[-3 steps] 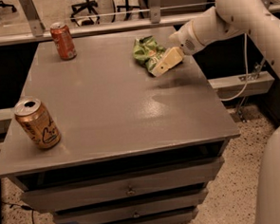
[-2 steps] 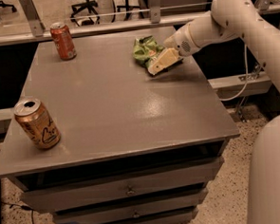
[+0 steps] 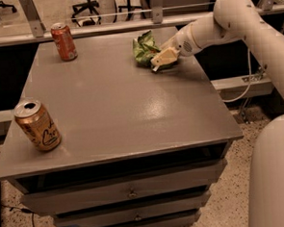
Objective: Move green jalapeno chip bag near coke can
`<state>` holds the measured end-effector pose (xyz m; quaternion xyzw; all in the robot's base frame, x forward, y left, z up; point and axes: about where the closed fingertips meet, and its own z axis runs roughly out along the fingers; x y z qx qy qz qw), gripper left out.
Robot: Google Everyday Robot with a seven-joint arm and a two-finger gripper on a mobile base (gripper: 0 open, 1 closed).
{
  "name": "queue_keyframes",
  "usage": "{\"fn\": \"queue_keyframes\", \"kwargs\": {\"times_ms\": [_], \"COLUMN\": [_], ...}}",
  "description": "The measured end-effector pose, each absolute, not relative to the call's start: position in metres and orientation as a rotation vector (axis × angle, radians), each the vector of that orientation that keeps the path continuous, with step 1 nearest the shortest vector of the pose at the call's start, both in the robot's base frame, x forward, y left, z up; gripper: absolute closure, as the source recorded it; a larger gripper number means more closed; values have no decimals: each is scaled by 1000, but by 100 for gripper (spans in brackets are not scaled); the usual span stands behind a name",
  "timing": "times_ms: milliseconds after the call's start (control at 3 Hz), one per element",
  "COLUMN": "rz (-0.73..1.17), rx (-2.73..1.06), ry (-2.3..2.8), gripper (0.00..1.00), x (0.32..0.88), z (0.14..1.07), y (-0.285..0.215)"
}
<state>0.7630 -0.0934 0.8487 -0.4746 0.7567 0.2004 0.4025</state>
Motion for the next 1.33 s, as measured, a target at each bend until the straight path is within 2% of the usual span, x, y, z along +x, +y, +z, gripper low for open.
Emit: {"fn": "queue_keyframes", "kwargs": {"times_ms": [333, 667, 1333], "rz": [476, 476, 536], "rx": [-1202, -1217, -1287], "ry": [1873, 1816, 1655], "gripper": [88, 100, 100], "x": [770, 771, 766], "z": [870, 894, 938], "y": [-97, -88, -28]}}
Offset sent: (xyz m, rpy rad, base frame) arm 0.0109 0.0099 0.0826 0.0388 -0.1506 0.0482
